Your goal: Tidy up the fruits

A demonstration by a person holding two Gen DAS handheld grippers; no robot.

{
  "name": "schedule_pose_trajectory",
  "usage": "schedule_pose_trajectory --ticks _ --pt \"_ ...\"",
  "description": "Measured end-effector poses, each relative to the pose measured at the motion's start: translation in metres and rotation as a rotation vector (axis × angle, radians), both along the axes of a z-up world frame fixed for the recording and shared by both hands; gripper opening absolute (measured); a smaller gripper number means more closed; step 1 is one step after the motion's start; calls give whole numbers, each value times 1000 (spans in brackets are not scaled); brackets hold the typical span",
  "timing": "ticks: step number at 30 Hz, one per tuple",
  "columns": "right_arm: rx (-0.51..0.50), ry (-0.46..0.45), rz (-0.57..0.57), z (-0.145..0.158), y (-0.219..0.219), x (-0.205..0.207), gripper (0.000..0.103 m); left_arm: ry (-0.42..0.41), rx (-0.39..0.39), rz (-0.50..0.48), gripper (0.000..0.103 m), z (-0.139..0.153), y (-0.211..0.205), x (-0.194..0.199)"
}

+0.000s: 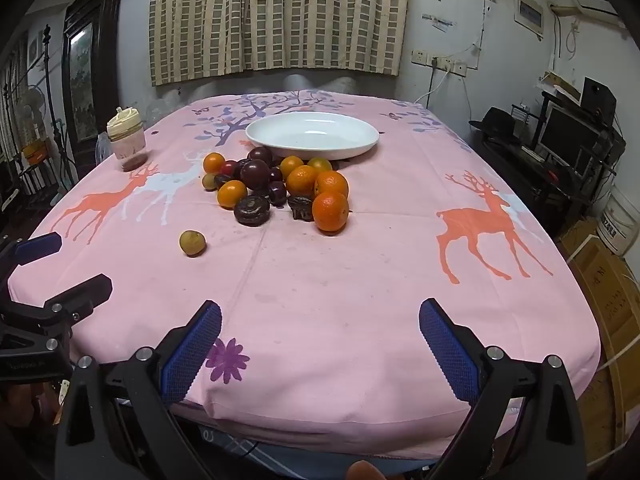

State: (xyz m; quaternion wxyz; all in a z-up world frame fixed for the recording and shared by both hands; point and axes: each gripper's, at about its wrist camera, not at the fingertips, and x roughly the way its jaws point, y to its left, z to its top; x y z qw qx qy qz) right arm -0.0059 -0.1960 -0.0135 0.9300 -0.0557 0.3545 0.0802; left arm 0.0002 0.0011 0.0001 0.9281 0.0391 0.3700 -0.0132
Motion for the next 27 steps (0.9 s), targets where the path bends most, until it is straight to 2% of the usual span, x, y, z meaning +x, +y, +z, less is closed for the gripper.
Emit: schedule_pose_trajectory --ticks 2,27 --pt "1 -1 0 0 -1 0 99 -9 28 -3 98 0 -2 -1" --pt "19 18 12 -3 0 3 99 19 5 -1 98 -6 2 0"
